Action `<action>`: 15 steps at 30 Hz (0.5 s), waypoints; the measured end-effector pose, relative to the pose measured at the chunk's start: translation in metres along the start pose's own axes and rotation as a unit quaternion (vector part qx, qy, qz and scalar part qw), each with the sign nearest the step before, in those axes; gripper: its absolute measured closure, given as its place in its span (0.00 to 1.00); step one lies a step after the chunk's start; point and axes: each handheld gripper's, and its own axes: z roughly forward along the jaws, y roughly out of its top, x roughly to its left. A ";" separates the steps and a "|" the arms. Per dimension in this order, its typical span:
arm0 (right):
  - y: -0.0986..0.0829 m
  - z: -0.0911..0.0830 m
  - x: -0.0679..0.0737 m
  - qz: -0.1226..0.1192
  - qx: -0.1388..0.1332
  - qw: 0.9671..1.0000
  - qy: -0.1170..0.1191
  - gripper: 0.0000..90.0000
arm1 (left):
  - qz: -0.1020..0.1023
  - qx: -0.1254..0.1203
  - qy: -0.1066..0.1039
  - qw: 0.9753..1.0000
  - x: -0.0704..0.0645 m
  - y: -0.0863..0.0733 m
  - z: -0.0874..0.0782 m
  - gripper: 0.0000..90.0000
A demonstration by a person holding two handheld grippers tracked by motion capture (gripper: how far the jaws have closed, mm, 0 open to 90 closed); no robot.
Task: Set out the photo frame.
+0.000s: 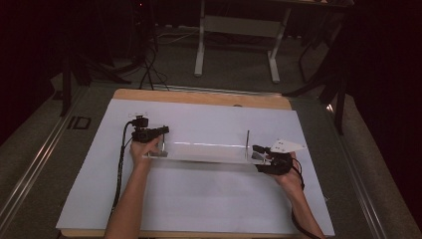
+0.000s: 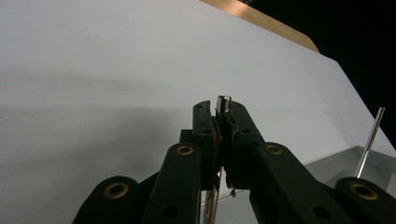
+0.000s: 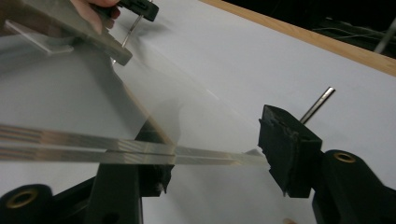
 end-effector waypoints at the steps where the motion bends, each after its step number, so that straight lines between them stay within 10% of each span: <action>1: 0.000 0.000 0.000 0.000 0.000 1.000 0.000 0.52 | -0.001 0.000 -0.001 1.000 0.000 0.000 0.000 0.94; 15: -0.001 0.000 -0.002 0.009 0.002 1.000 0.011 0.52 | 0.020 -0.002 -0.007 1.000 0.000 -0.001 -0.003 0.91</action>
